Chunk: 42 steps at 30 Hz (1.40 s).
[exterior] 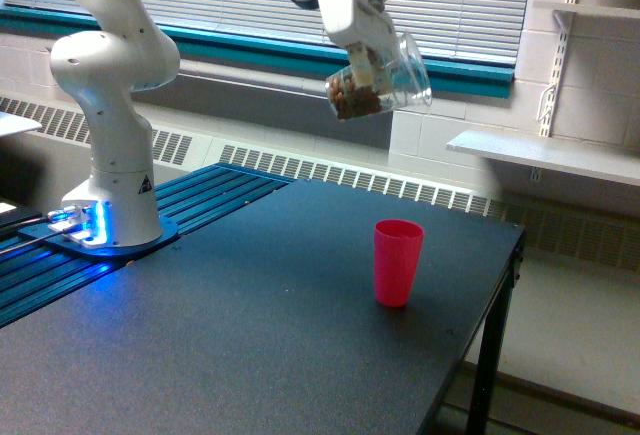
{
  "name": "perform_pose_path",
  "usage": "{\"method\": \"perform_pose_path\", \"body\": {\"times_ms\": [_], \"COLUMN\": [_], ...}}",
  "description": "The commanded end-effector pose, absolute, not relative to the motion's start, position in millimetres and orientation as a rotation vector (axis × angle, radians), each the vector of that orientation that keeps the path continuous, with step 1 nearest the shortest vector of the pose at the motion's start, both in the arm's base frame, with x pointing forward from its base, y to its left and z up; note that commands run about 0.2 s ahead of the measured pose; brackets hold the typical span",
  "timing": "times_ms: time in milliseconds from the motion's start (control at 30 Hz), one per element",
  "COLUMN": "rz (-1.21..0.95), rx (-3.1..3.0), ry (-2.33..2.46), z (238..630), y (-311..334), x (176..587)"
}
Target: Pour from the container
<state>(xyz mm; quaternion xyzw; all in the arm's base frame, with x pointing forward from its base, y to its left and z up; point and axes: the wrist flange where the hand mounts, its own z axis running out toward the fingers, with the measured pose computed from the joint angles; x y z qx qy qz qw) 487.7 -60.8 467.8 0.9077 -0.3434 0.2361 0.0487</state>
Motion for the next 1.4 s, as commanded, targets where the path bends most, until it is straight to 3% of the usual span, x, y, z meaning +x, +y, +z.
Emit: {"method": "perform_pose_path", "body": {"times_ms": [33,1400], "rz": [0.691,0.427], "rx": [2.76,2.77], "ry": [-1.064,-0.991], "z": [455,363], "y": [-46,-9], "x": [478,452]}}
